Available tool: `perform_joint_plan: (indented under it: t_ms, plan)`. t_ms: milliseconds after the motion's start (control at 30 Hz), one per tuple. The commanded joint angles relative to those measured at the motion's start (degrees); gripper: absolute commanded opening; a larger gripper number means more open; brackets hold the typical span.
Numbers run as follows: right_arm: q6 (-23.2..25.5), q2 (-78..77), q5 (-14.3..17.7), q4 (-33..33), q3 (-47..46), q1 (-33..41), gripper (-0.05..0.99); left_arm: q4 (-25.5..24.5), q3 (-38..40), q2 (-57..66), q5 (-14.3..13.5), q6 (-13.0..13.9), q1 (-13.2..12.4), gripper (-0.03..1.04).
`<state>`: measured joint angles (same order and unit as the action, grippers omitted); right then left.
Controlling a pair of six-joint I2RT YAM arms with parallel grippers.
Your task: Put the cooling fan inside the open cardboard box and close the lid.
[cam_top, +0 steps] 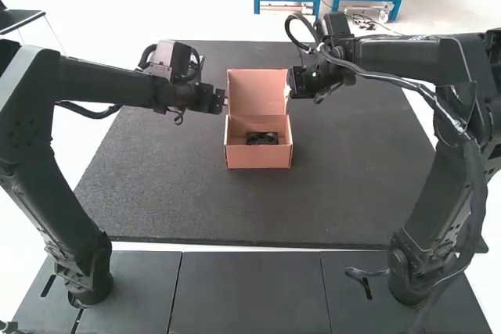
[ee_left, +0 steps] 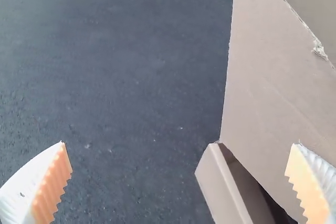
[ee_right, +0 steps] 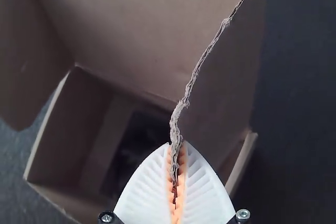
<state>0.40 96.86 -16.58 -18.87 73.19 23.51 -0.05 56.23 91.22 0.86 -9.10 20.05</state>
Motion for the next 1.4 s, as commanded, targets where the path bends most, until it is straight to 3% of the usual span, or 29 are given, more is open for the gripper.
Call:
perform_joint_plan:
  t_ms: [0, 1033, 1367]
  plan:
    - [-0.23, 1.4, -1.88, -0.73, 0.99, 1.01, -0.02, 0.05, 2.75, -0.52, 1.16, -0.3, 0.69, 0.96]
    - [-3.3, 1.75, -2.58, -9.52, 1.43, 2.68, -0.02, -6.71, 2.13, -3.51, 1.33, 0.58, 0.6, 0.96]
    - [-4.8, 1.75, -1.0, -12.42, 0.82, 2.6, -0.02, -9.96, 1.69, -4.3, 1.33, 2.07, 0.42, 0.96]
